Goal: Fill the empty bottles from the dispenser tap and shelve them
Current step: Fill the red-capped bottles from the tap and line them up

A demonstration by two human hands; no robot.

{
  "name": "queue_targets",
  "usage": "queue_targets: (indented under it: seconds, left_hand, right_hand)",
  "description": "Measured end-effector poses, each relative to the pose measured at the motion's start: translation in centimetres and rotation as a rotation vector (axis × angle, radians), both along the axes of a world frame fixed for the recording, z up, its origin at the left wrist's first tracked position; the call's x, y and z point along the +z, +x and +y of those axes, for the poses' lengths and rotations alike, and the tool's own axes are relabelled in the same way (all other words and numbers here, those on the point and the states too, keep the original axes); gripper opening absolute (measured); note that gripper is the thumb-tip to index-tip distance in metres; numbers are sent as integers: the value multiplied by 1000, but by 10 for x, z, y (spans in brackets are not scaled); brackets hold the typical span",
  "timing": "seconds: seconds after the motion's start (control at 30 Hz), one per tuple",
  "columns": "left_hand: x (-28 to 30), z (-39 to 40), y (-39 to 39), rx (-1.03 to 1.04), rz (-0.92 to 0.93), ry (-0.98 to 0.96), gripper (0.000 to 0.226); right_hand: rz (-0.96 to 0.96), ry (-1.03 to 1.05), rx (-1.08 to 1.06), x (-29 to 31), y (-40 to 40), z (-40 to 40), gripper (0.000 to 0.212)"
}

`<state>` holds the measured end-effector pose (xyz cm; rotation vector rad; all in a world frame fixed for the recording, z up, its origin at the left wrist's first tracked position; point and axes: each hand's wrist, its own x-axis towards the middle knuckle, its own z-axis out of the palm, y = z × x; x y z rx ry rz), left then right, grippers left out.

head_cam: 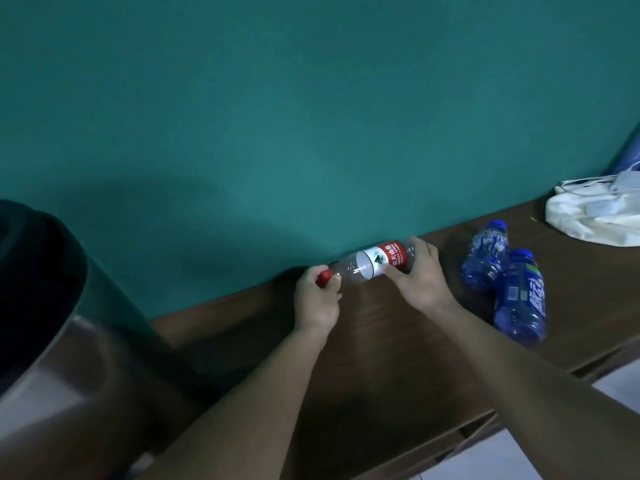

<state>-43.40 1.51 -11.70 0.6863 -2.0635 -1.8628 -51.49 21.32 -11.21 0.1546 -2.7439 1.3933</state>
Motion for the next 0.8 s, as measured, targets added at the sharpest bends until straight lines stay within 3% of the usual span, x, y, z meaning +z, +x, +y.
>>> queue_targets:
  seconds: [0.23,0.4,0.5,0.67,0.8]
  left_hand:
    - [48,1,61,72,232,-120,13]
    - [91,10,132,85,392,-249,14]
    - [110,7,178,50,436,-337,16]
    - [122,-7,259,-33,495,-331,12]
    - [106,-14,320,-64,480,-275,27]
  right_hand:
    - [185,137,97,23,66,1,106]
    - [408,109,365,67,152,-32,88]
    - [497,50,408,85,202,-49,70]
    - [461,-75,401,105,270,-55,65]
    - [348,-233,408,122,313,-56,58]
